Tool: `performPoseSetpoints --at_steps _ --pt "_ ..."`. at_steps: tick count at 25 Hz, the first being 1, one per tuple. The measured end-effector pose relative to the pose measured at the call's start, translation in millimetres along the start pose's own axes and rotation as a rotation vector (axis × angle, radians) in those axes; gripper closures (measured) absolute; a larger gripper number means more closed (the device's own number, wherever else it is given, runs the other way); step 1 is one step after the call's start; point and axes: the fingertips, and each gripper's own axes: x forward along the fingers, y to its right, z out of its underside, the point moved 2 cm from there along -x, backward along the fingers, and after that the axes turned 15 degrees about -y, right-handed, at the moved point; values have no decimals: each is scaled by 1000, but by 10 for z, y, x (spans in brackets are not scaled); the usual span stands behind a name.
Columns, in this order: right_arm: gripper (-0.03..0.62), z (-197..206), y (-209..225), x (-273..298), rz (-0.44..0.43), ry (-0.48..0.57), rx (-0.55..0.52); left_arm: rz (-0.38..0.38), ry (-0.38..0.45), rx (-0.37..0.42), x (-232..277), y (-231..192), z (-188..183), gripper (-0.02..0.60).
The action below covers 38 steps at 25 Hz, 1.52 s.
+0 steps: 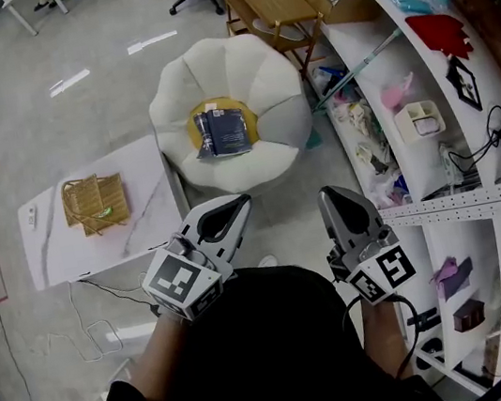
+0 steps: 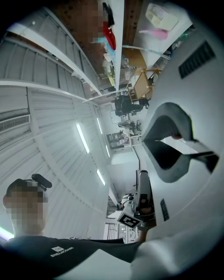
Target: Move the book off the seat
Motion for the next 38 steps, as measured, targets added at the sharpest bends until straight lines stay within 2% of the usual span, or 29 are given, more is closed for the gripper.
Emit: performPoseSetpoints --at_steps 3,7,14,18,24,38 --pt "582 51 170 -142 3 -4 8 -12 15 4 150 140 9 578" --pt "582 132 327 -242 -1 -14 5 -39 -10 3 254 221 102 578" --pt "582 182 437 -178 -31 -31 14 -76 -6 -49 343 107 138 578" --pt "582 153 553 -50 -23 -39 20 -68 -2 -55 457 -41 102 578" --pt "582 -3 754 336 -8 -55 11 -58 9 -56 641 -454 -98 578" --pt "582 -480 987 1593 -4 -90 21 -44 -8 -116 807 -1819 -416 578"
